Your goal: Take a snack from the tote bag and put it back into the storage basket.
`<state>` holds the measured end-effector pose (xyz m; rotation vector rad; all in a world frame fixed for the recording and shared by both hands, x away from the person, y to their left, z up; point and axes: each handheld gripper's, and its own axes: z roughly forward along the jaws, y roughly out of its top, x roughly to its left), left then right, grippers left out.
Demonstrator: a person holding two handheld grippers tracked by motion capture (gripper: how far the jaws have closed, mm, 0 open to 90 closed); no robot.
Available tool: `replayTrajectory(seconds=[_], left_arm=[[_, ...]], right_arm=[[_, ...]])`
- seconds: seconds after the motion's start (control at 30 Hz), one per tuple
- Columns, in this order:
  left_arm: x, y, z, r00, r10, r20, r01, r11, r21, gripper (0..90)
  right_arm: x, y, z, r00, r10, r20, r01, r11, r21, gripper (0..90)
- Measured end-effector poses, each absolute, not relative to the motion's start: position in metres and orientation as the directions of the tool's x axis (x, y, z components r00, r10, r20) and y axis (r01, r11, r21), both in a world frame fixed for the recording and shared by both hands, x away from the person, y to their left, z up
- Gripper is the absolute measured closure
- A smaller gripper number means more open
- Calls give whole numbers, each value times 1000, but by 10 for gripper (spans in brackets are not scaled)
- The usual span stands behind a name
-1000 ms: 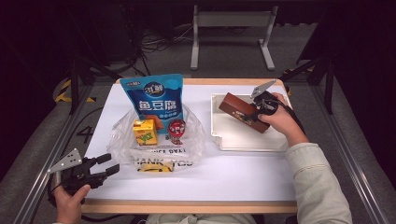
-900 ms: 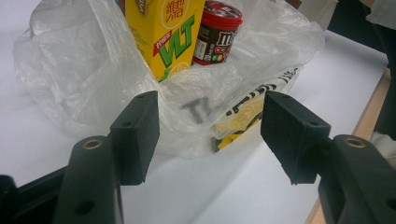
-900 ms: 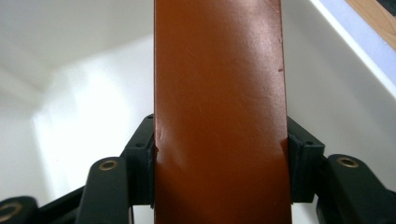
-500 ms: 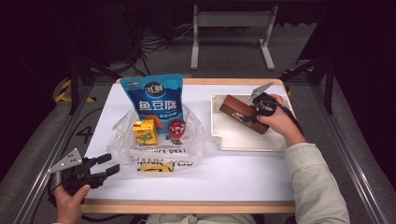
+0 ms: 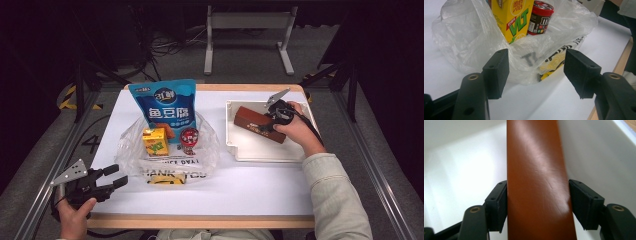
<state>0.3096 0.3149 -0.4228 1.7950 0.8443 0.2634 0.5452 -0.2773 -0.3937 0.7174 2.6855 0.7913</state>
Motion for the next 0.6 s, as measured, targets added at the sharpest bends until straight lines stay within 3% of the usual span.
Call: replayTrajectory(seconds=[0.37, 0.6], left_arm=[[310, 315, -423, 727, 653, -214, 413, -167, 895, 377], [315, 312, -422, 730, 649, -214, 412, -168, 896, 377]], right_arm=[[543, -277, -390, -836, 536, -119, 381, 722, 577, 338], [530, -281, -373, -820, 558, -127, 356, 672, 649, 356]])
